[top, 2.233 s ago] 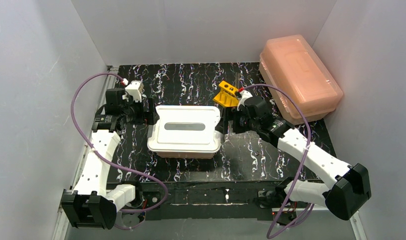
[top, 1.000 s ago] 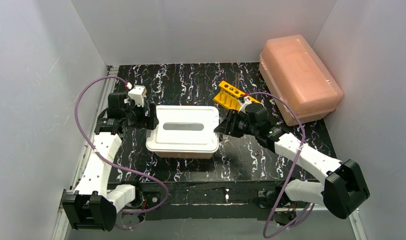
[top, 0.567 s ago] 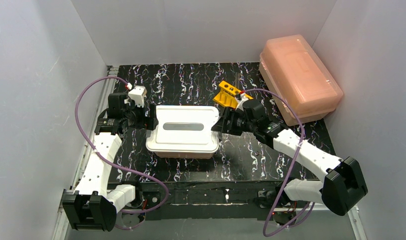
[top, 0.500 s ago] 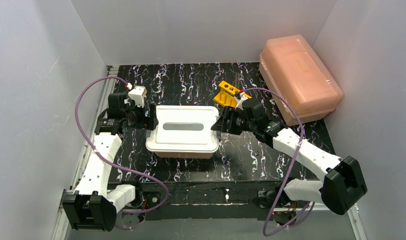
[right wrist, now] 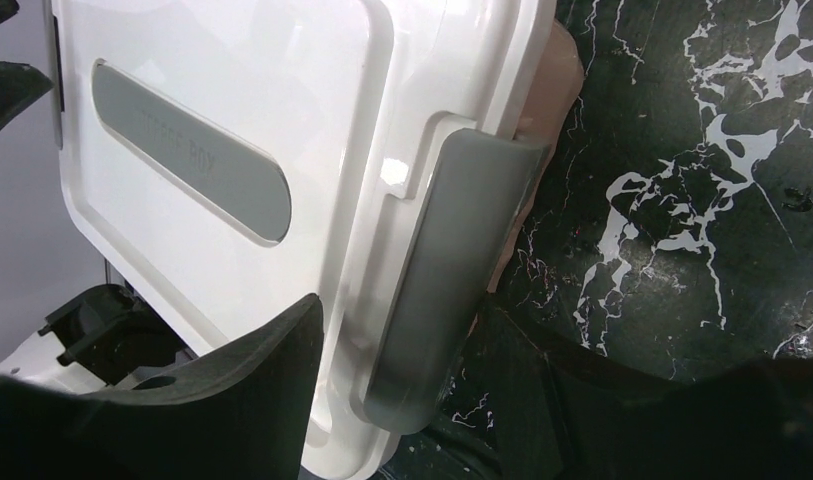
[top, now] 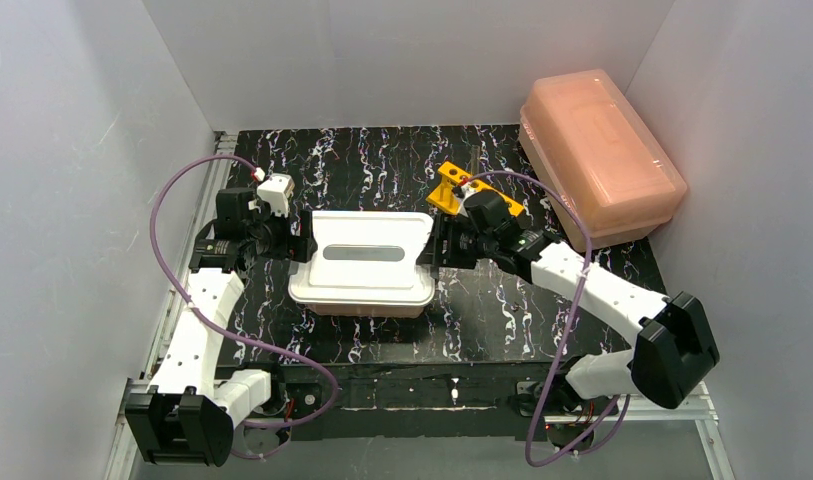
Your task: Organize the chemistry lab equipment
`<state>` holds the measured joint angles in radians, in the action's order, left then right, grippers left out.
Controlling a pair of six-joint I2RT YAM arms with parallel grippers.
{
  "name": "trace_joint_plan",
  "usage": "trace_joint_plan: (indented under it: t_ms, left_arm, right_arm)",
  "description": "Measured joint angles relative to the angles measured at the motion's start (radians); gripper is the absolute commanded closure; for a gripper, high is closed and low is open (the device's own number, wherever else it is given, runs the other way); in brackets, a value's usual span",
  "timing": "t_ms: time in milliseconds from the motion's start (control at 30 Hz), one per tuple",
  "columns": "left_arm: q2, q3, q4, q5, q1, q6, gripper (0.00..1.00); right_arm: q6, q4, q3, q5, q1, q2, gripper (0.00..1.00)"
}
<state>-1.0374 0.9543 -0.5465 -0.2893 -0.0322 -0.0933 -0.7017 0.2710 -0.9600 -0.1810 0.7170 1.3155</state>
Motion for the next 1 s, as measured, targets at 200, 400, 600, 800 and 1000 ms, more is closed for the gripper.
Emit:
trace_joint_plan:
  t_ms: [200,400,600,800,1000]
  left_arm:
    - [0.010,-0.015,-0.001,-0.015,0.000,-0.003,0.14]
    - [0.013,-0.016,-0.001,-0.026,0.000,-0.007,0.17]
    - [0.013,-0.016,-0.002,-0.034,0.000,-0.011,0.16]
    - [0.013,-0.010,-0.008,-0.040,0.000,-0.009,0.06]
    - [-0.019,0.090,-0.039,-0.041,0.000,-0.005,0.02]
  right_arm:
    - [0.039,0.114,-0.104,0.082,0.052,0.068,0.47]
    - [0.053,0.165,-0.161,0.148,0.082,0.097,0.57]
    - [0.059,0.213,-0.192,0.190,0.100,0.106,0.56]
    - [0.077,0.259,-0.225,0.228,0.105,0.116,0.32]
    - [0.114,0.305,-0.269,0.279,0.105,0.116,0.17]
